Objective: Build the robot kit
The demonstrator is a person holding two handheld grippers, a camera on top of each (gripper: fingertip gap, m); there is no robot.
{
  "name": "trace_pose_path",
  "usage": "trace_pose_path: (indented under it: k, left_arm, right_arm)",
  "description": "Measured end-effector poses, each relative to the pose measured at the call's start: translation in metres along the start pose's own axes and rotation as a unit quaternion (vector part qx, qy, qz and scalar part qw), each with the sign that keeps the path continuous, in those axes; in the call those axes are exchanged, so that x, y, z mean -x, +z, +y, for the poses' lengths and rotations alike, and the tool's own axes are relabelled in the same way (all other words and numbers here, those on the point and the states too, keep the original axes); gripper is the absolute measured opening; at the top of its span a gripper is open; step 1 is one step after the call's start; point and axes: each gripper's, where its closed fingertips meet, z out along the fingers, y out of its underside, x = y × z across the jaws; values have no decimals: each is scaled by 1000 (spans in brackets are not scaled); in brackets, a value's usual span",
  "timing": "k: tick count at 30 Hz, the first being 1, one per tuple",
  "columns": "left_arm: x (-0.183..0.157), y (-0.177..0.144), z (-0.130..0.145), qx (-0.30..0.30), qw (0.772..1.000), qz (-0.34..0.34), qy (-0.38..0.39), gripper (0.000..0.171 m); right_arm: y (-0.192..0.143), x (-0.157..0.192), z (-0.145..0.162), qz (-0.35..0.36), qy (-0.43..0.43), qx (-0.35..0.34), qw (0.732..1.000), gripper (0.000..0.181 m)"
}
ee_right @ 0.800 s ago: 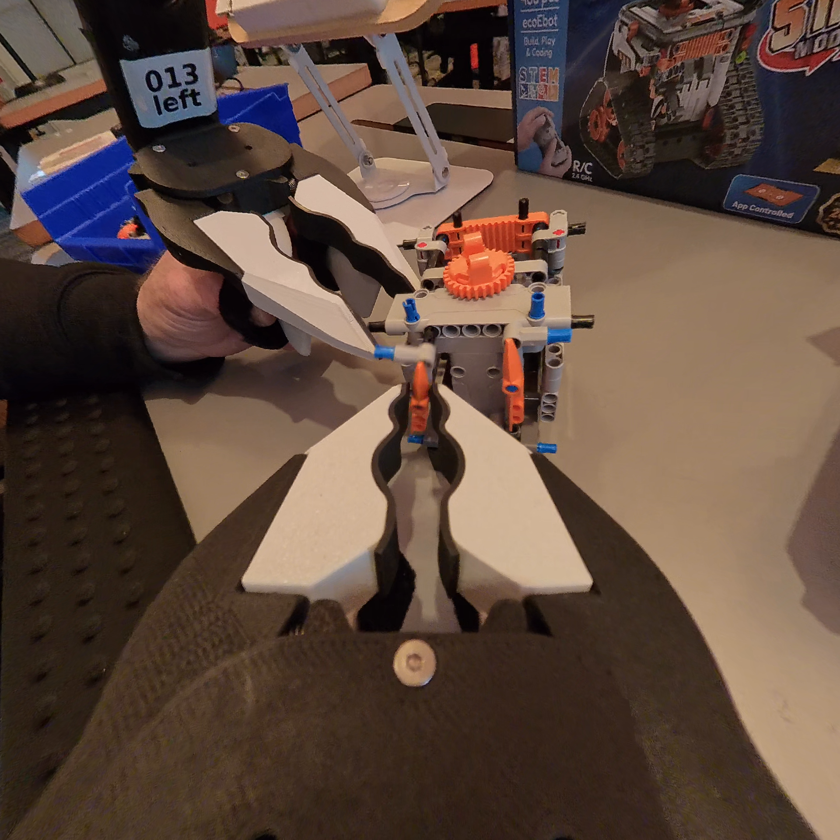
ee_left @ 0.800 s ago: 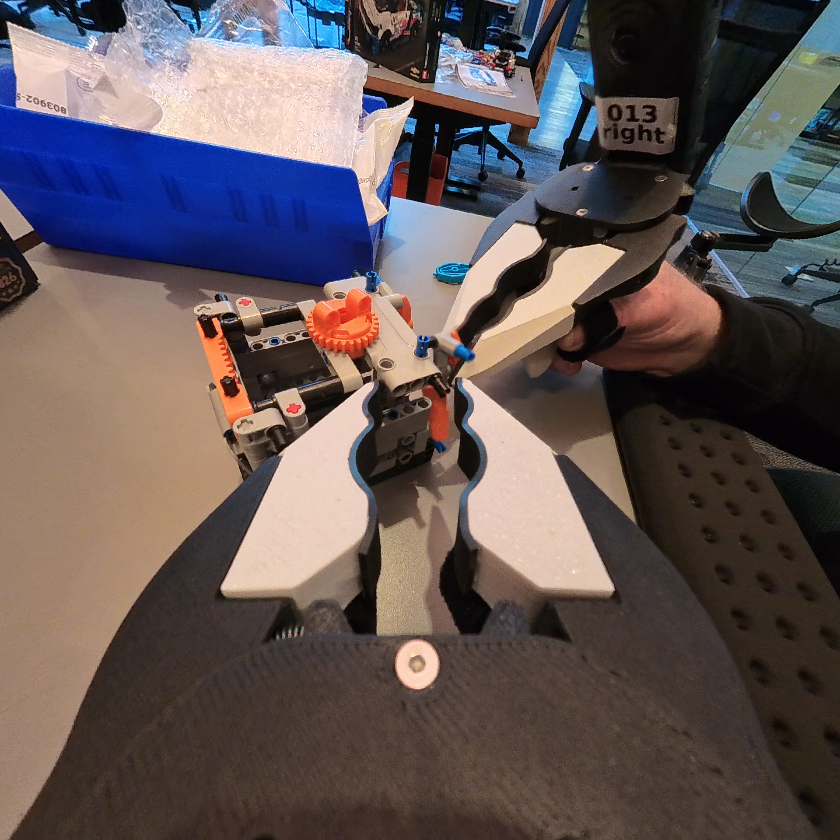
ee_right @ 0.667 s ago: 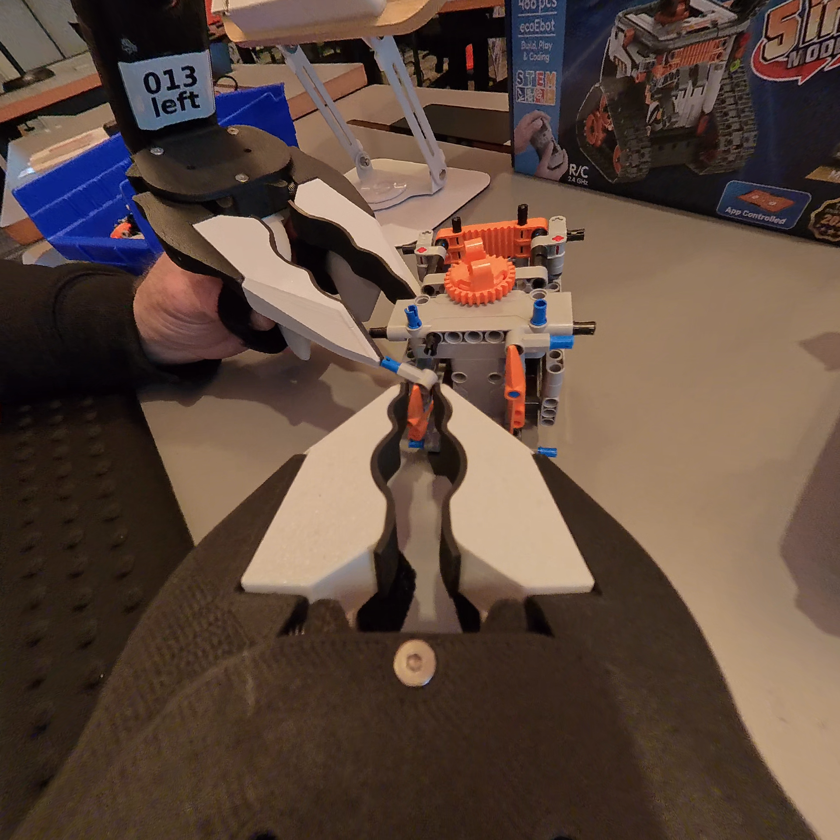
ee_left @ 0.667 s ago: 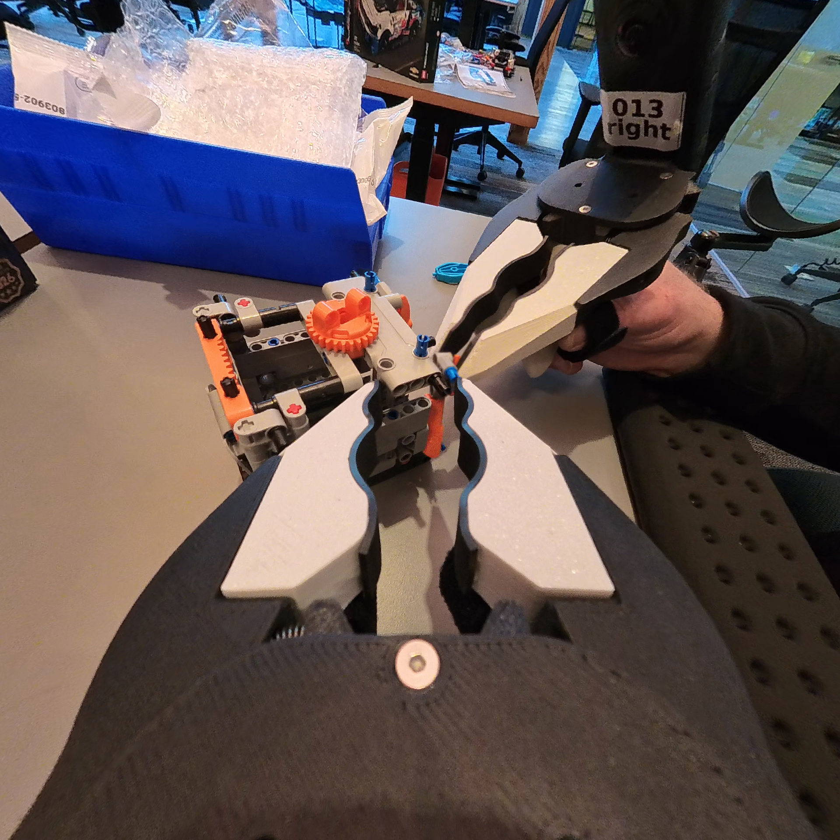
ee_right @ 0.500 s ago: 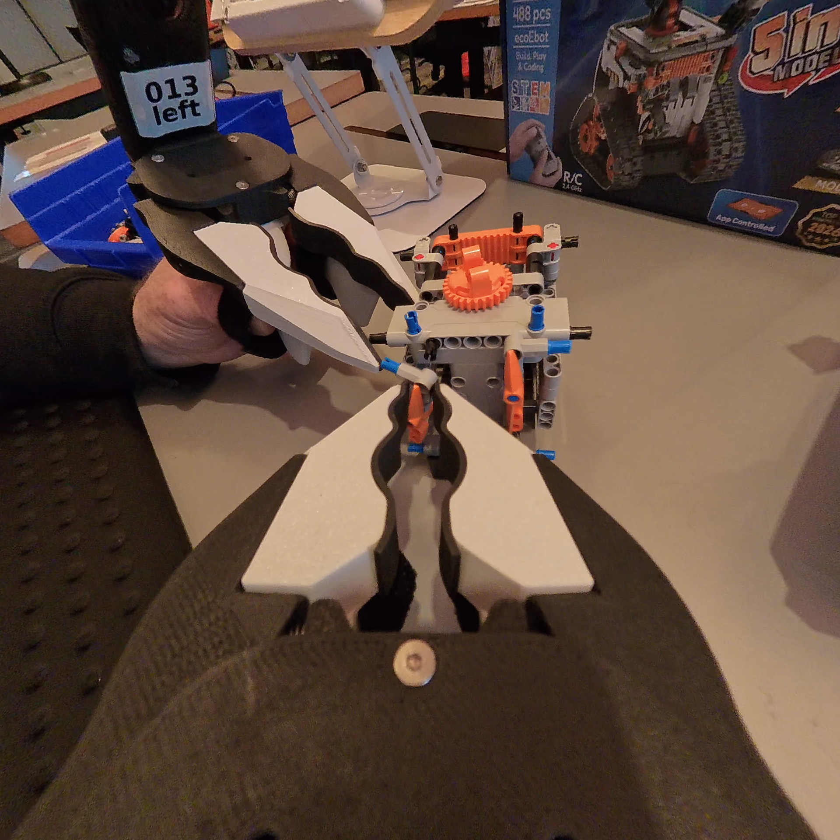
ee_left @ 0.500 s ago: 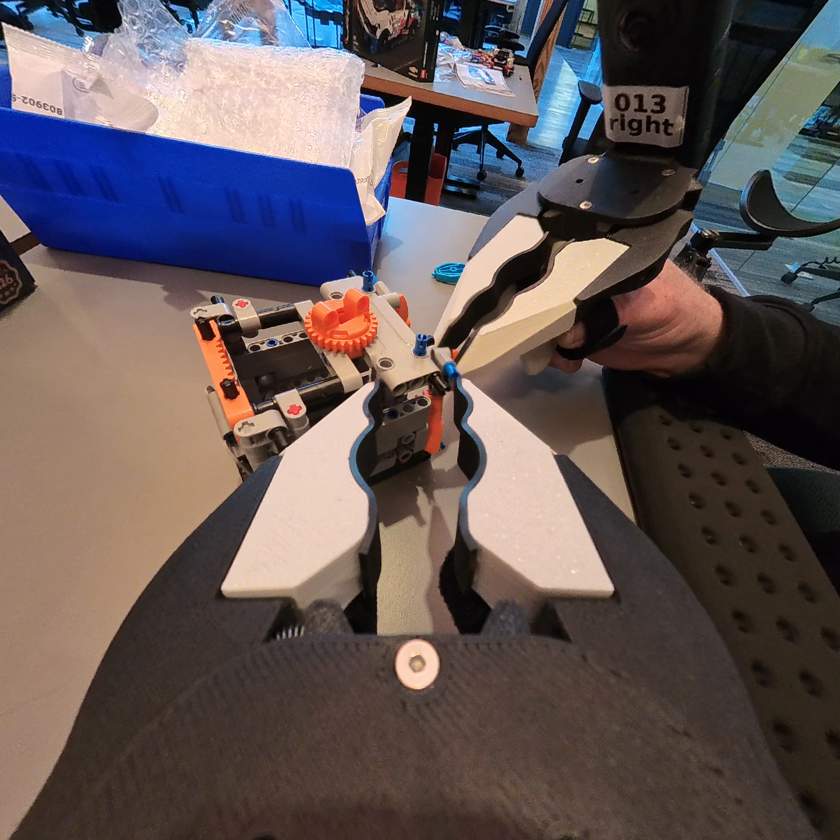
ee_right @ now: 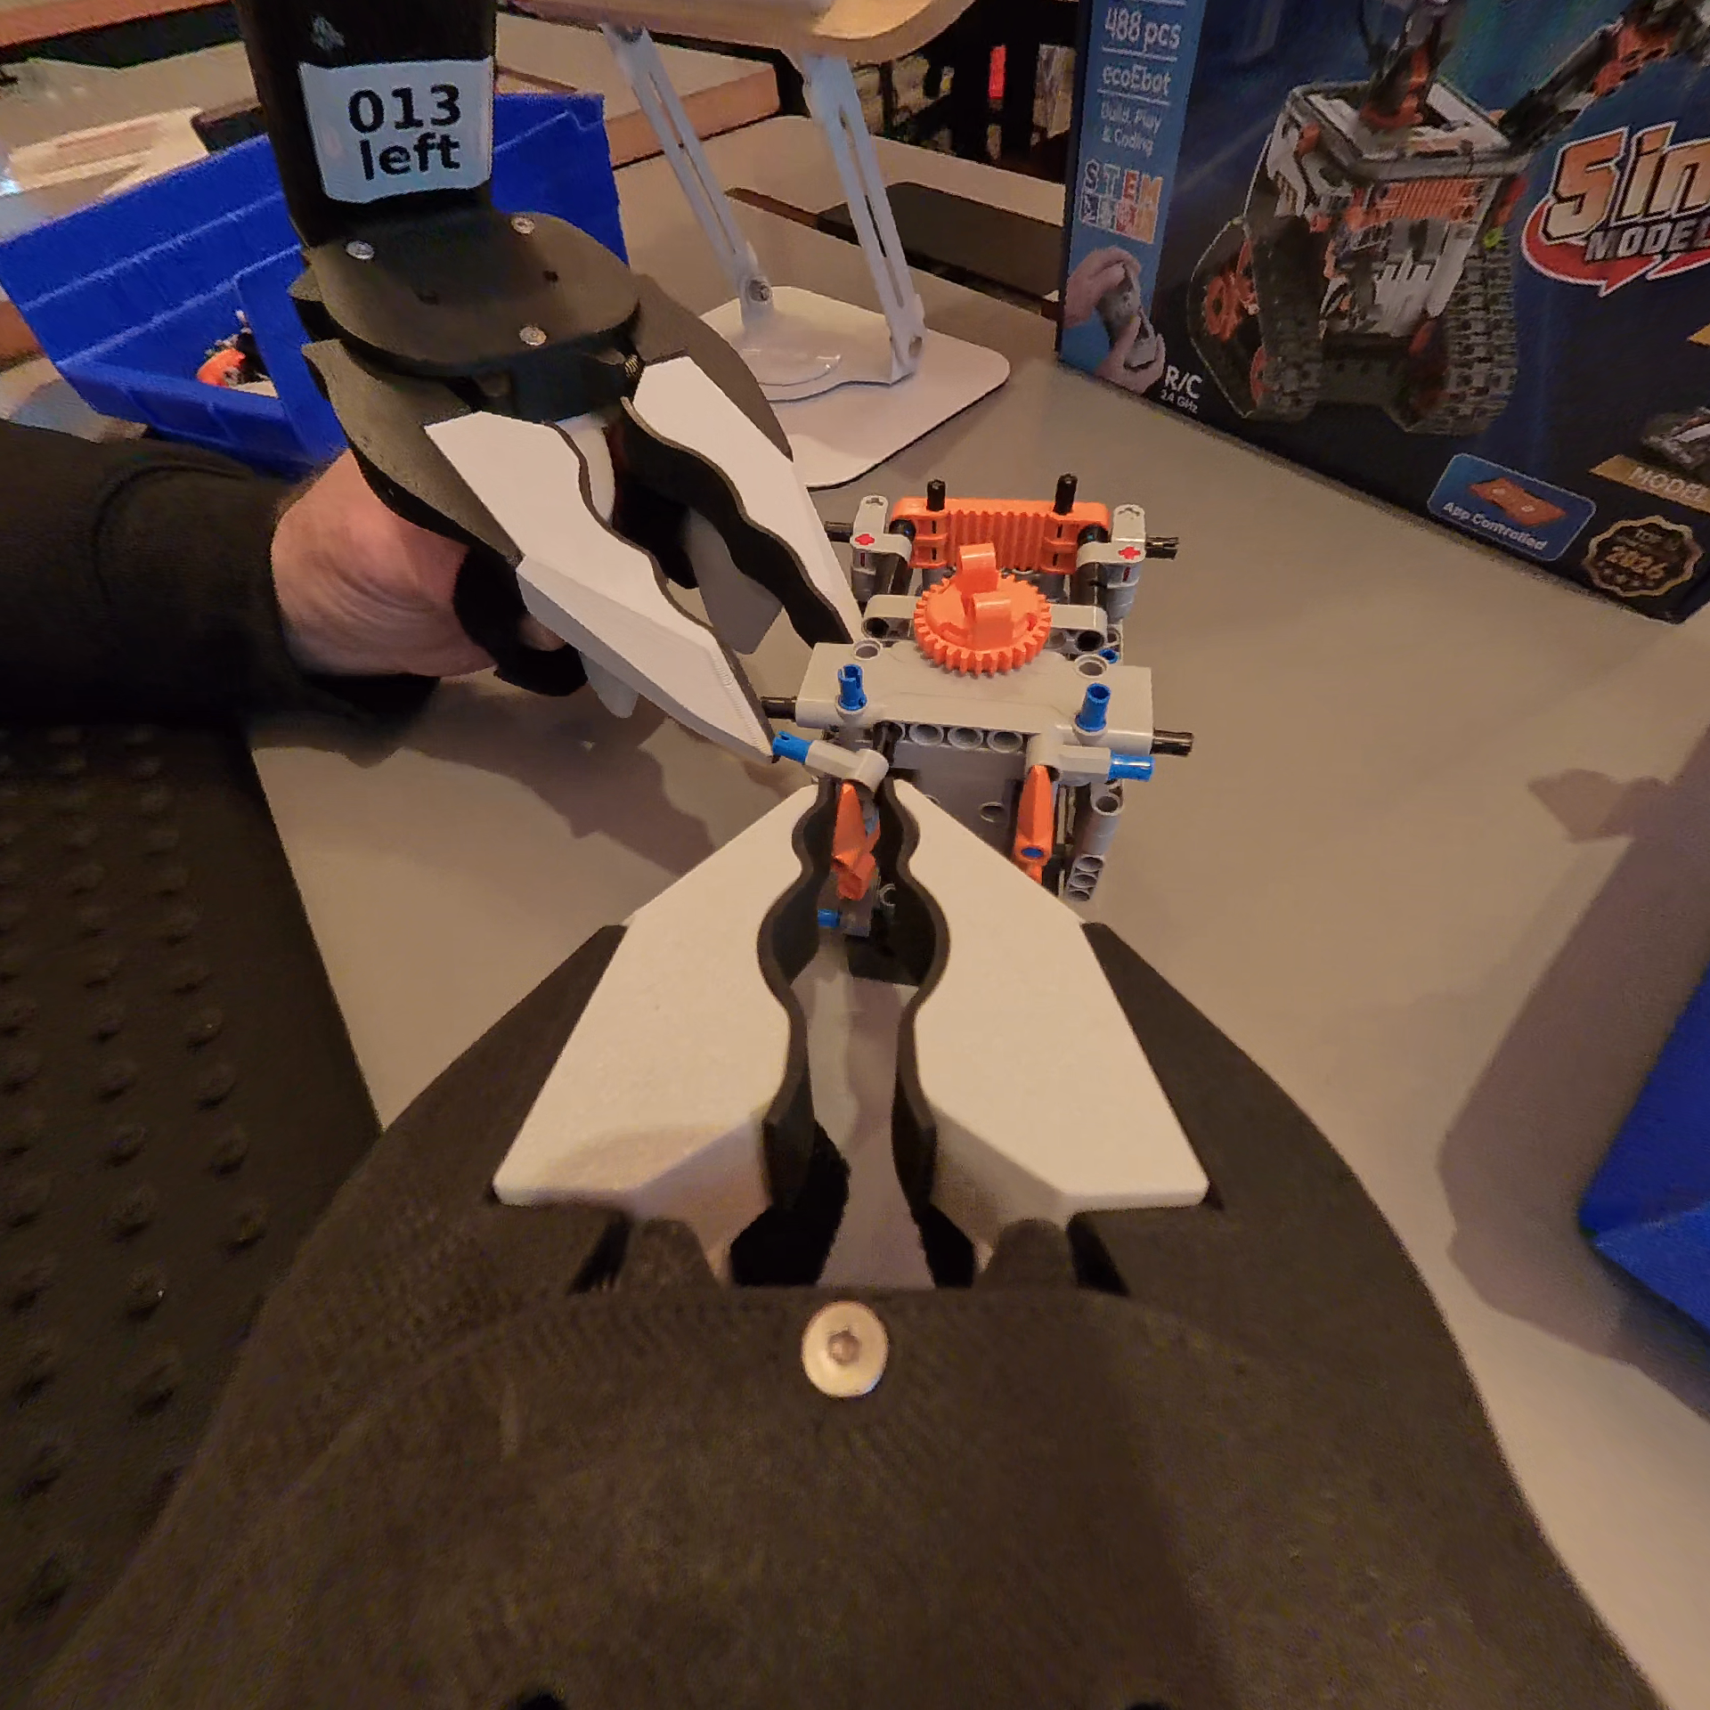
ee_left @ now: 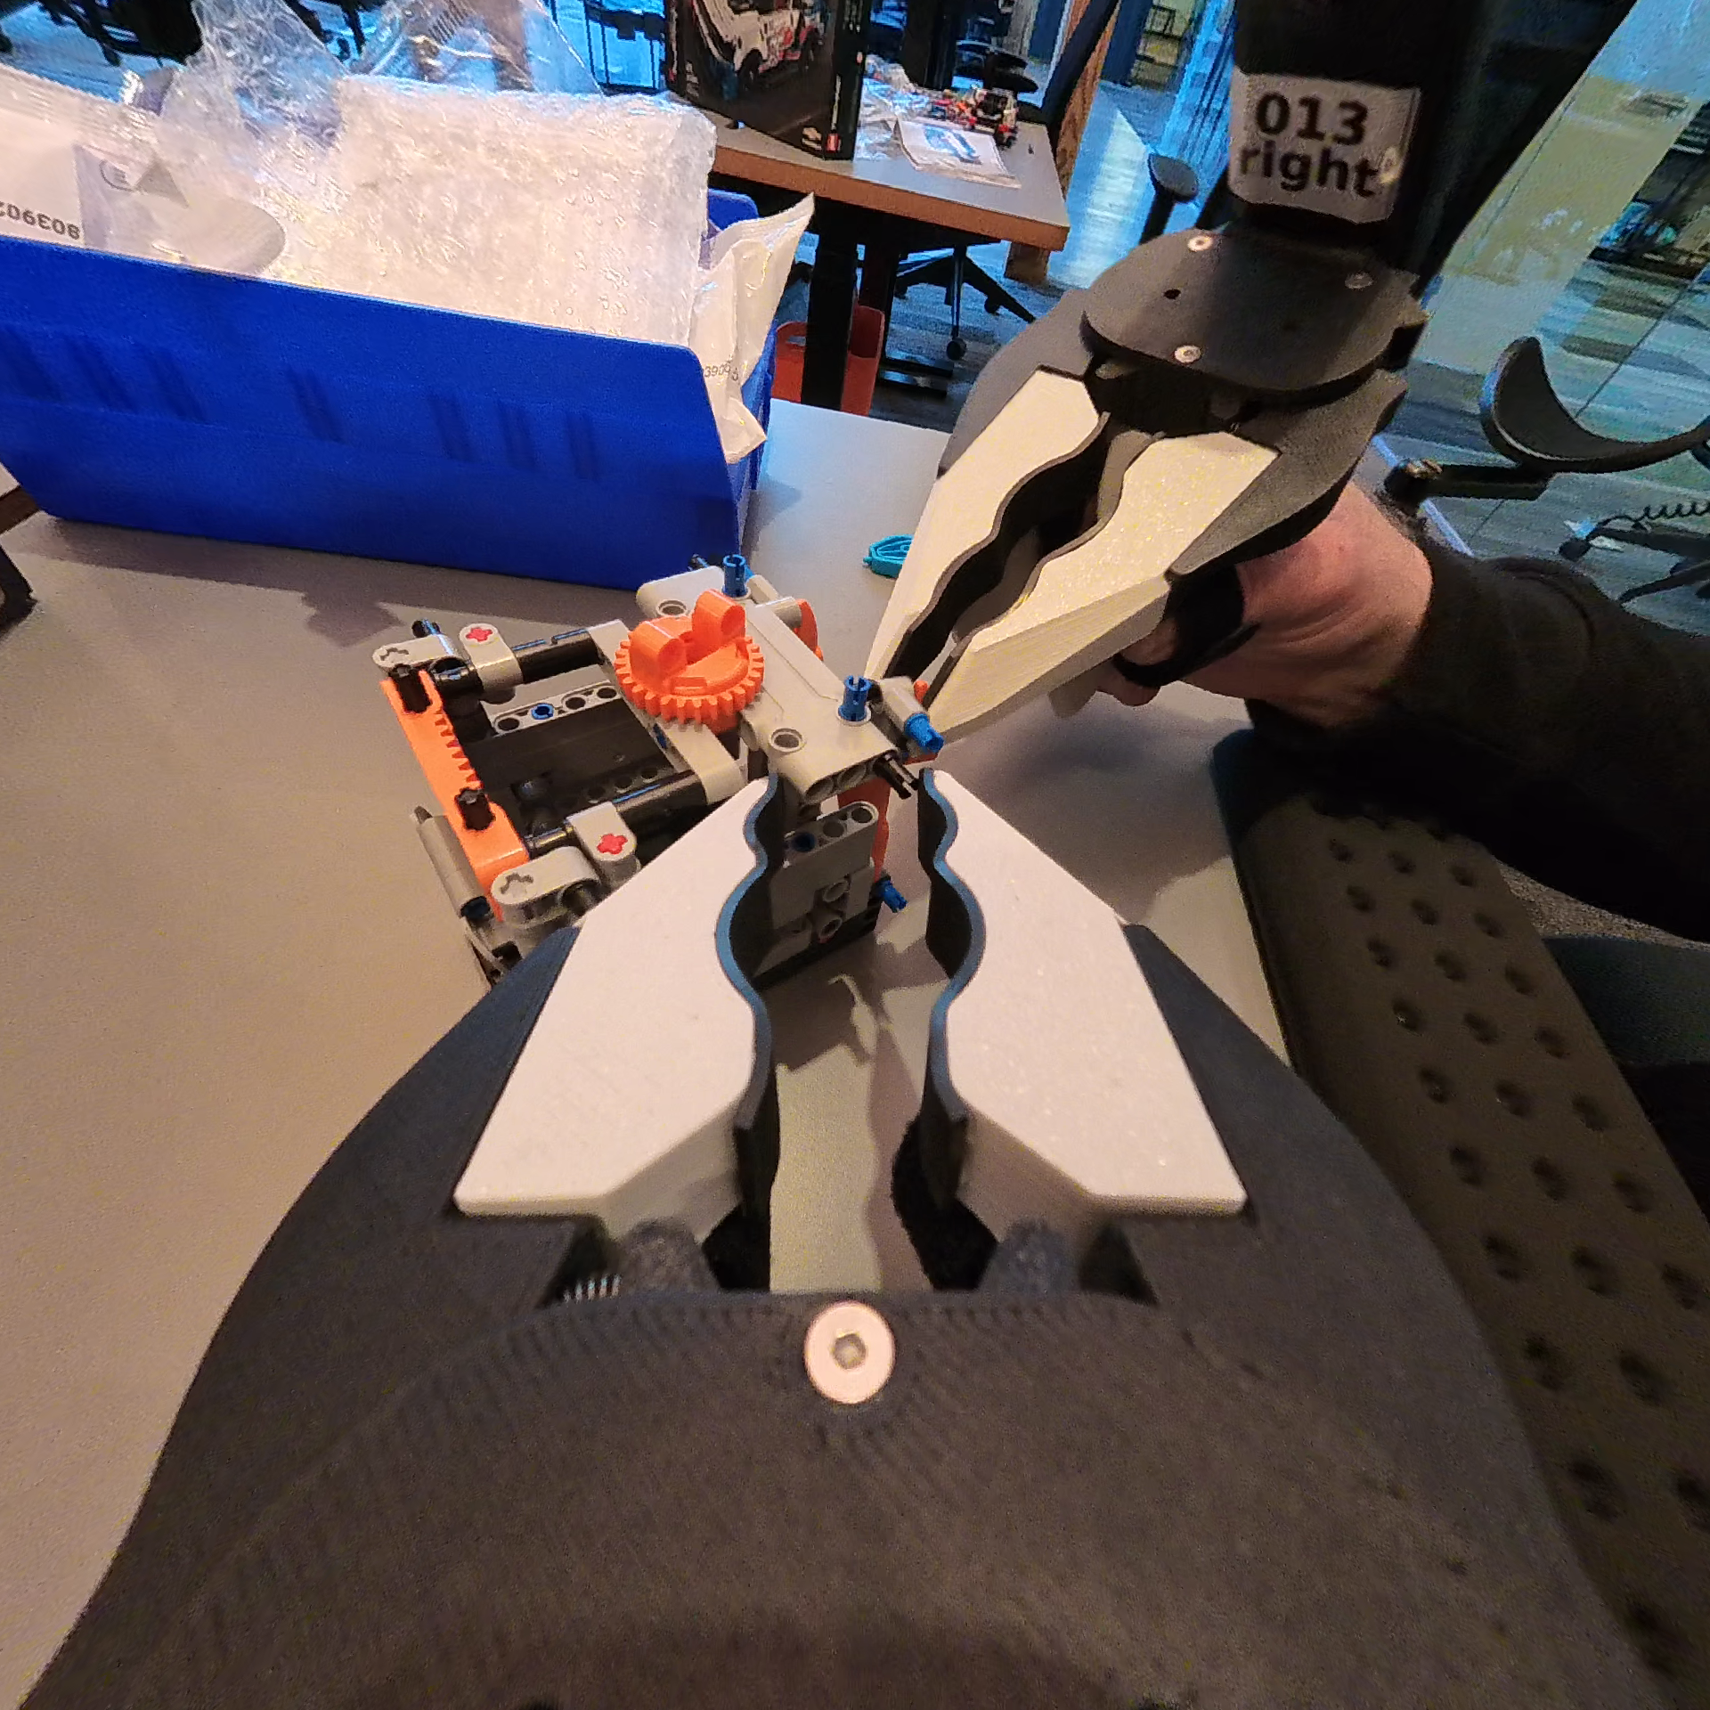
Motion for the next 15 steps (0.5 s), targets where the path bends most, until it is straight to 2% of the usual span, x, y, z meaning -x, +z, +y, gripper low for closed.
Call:
trace_pose_path:
  k: [15]
  left_arm:
    - [2, 3, 0, 10, 1000, 10, 9, 25]
  right_arm:
    - [-1, -3, 2, -59, -4, 30, 998, 6]
